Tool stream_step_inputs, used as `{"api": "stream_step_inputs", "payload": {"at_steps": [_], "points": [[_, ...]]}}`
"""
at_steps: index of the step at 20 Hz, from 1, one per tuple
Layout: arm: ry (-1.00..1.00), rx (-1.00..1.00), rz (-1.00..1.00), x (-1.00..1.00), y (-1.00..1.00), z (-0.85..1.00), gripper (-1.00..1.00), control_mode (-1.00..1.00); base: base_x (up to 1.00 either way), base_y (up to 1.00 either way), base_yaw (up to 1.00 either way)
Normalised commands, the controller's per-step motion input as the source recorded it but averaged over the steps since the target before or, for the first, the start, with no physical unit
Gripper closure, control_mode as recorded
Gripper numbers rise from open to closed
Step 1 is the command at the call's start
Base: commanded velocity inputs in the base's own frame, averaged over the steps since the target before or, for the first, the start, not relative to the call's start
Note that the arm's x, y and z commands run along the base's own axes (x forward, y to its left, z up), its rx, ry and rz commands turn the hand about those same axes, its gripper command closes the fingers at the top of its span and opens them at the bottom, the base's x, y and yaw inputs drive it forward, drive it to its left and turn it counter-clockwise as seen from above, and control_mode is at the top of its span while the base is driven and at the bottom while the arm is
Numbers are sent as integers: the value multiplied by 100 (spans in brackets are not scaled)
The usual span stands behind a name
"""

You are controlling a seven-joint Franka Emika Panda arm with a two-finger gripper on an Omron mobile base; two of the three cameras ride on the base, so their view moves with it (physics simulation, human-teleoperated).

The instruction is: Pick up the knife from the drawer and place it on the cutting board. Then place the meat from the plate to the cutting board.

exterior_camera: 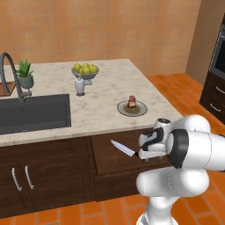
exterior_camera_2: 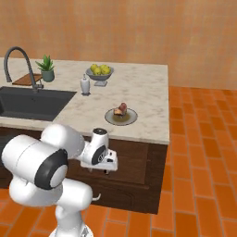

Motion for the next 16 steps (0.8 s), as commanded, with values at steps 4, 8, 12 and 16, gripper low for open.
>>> {"api": "stream_step_inputs", "payload": {"at_steps": [4,8,12,16], "points": [[-5,0,9,44,0,-18,-100,-100,0,0,0],[0,-1,6,41,0,-11,-100,-100,0,0,0],[6,-2,3,47,0,-25,-100,-100,0,0,0],[1,0,2,27,0,-44,-100,-100,0,0,0]]}}
